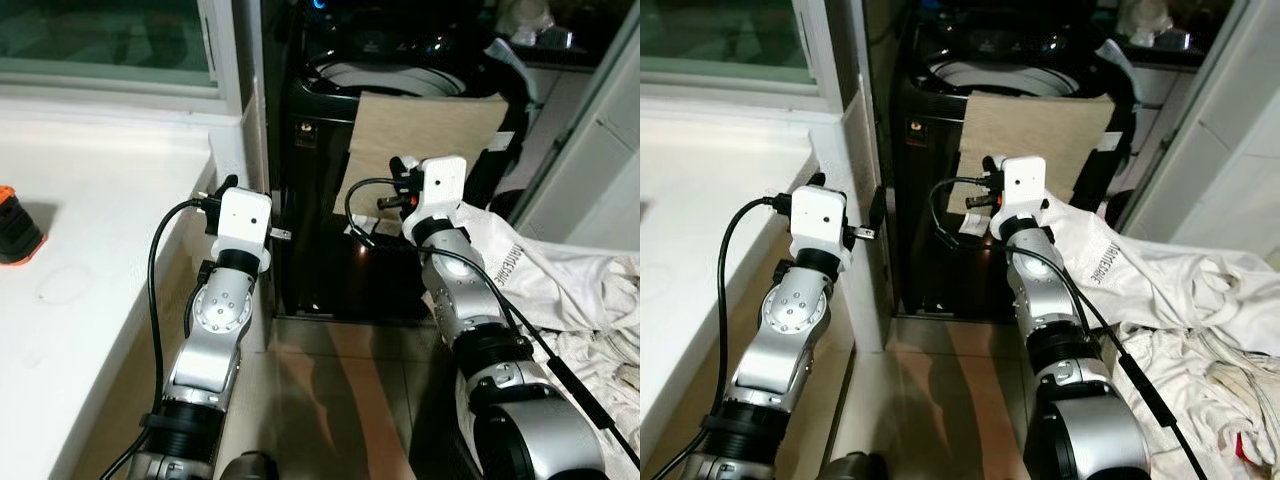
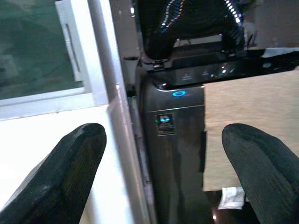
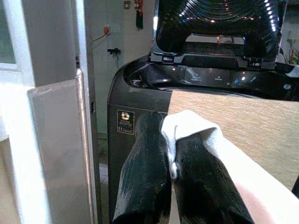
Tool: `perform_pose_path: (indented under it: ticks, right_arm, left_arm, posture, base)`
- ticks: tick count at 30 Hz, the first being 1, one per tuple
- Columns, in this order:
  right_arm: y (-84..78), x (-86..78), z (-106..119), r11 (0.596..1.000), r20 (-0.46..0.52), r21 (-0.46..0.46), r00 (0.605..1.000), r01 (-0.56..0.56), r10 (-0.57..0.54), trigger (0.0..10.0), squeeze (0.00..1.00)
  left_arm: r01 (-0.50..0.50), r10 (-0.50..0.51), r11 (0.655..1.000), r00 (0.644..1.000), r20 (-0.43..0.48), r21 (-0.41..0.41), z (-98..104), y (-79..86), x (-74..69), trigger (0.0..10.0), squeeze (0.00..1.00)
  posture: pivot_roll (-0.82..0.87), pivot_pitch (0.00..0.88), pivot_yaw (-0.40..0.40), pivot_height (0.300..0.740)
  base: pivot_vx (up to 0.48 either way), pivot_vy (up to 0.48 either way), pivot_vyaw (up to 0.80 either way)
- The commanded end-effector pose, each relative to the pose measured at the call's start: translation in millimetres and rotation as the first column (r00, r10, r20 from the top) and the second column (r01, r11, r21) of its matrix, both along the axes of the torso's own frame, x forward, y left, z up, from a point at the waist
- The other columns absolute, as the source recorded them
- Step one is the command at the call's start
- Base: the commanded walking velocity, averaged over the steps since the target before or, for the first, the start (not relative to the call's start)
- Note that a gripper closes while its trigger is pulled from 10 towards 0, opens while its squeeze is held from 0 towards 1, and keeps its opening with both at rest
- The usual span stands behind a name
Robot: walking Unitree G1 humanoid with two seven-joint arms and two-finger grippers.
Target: Clothes washing
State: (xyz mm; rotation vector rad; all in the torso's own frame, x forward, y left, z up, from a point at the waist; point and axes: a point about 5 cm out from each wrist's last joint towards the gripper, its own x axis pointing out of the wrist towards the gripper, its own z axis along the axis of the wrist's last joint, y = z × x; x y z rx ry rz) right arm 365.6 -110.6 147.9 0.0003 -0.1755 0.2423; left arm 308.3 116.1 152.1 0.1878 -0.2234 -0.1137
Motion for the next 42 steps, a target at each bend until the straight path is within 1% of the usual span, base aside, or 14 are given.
perform_pose_path:
  ticks: [1,11,15,18,19,20,21,22,23,24,27,30,32,42]
  right_arm:
    - [4.4,2.7,8,1.000,0.025,-0.012,0.999,-0.023,0.024,0.0,0.00]
    - [8.1,1.1,6,0.998,0.029,-0.041,0.998,-0.049,0.050,0.0,0.00]
    - [10.8,-0.4,3,0.997,0.018,-0.033,0.997,-0.068,0.069,0.0,0.00]
    - [-2.6,4.1,-6,0.999,-0.050,-0.007,0.998,0.038,-0.039,0.0,0.00]
    - [-2.6,4.1,-6,0.999,-0.050,-0.007,0.998,0.038,-0.039,0.0,0.00]
    - [-16.3,6.6,-11,0.991,-0.082,-0.025,0.988,0.130,-0.132,0.0,0.00]
    - [-21.8,7.3,-13,0.986,-0.095,-0.036,0.981,0.164,-0.167,0.0,0.00]
    - [-21.8,7.3,-13,0.986,-0.095,-0.036,0.981,0.164,-0.167,0.0,0.00]
    - [-31.5,8.1,-17,0.973,-0.114,-0.067,0.967,0.220,-0.227,0.0,0.00]
    - [-35.0,8.3,-18,0.967,-0.122,-0.084,0.961,0.239,-0.248,0.0,0.00]
    - [-40.4,6.7,-20,0.953,-0.099,-0.144,0.954,0.267,-0.282,0.0,0.00]
    - [-49.5,4.5,-21,0.929,-0.073,-0.159,0.934,0.334,-0.349,0.0,0.00]
    - [-50.9,4.3,-21,0.926,-0.064,-0.153,0.932,0.344,-0.357,0.0,0.00]
    - [-51.7,4.4,-22,0.926,-0.072,-0.140,0.930,0.349,-0.361,0.0,0.00]
  left_arm:
    - [0.007,-0.007,1.000,1.000,0.003,0.006,2,-1.8,1.3,10.0,0.00]
    - [0.010,-0.010,1.000,1.000,0.002,0.006,2,-2.4,1.1,10.0,0.00]
    - [0.013,-0.013,1.000,1.000,0.001,0.006,2,-2.9,1.0,10.0,0.00]
    - [0.014,-0.014,1.000,1.000,0.003,0.006,2,-3.0,0.8,10.0,0.00]
    - [0.014,-0.014,1.000,1.000,0.003,0.006,2,-3.0,0.8,10.0,0.00]
    - [0.015,-0.015,1.000,1.000,0.003,0.004,2,-2.9,0.7,10.0,0.00]
    - [0.015,-0.015,1.000,1.000,0.003,0.004,2,-2.9,0.7,10.0,0.00]
    - [0.015,-0.015,1.000,1.000,0.003,0.004,2,-2.9,0.7,10.0,0.00]
    - [0.018,-0.018,1.000,1.000,0.004,0.006,2,-3.4,0.4,10.0,0.00]
    - [0.020,-0.020,1.000,1.000,0.004,0.007,2,-3.7,0.3,10.0,0.00]
    - [0.027,-0.027,1.000,1.000,0.007,0.013,3,-4.9,-0.6,10.0,0.00]
    - [0.030,-0.030,0.999,1.000,0.008,0.013,3,-5.2,-1.1,10.0,0.00]
    - [0.033,-0.033,0.999,0.999,0.008,0.014,3,-5.6,-1.2,10.0,0.00]
    - [0.048,-0.048,0.999,0.999,0.005,0.012,3,-7.6,-0.2,10.0,0.00]
  posture:
    - [-0.03,0.000,-0.036,0.740]
    - [-0.03,0.000,-0.034,0.740]
    - [-0.03,0.000,-0.033,0.740]
    - [-0.03,0.000,-0.033,0.740]
    - [-0.03,0.000,-0.033,0.740]
    - [-0.03,0.000,-0.033,0.740]
    - [-0.03,0.000,-0.033,0.740]
    - [-0.03,0.000,-0.033,0.740]
    - [-0.03,0.000,-0.033,0.740]
    - [-0.03,0.000,-0.033,0.740]
    - [-0.03,0.000,-0.031,0.740]
    - [-0.03,0.000,-0.028,0.740]
    - [-0.03,0.000,-0.025,0.740]
    - [-0.03,0.000,-0.021,0.740]
  base:
    - [0.000,0.000,0.80]
    - [0.000,0.000,0.76]
    - [0.000,0.000,0.75]
    - [0.000,0.000,0.69]
    - [0.000,0.000,0.56]
    - [0.000,0.000,0.49]
    - [0.000,0.000,0.45]
    - [0.000,0.000,0.45]
    - [0.000,0.000,0.00]
    - [0.000,0.000,0.00]
    - [0.000,0.000,0.00]
    - [0.000,0.000,0.00]
    - [0.000,0.000,0.00]
    - [0.000,0.000,-0.71]
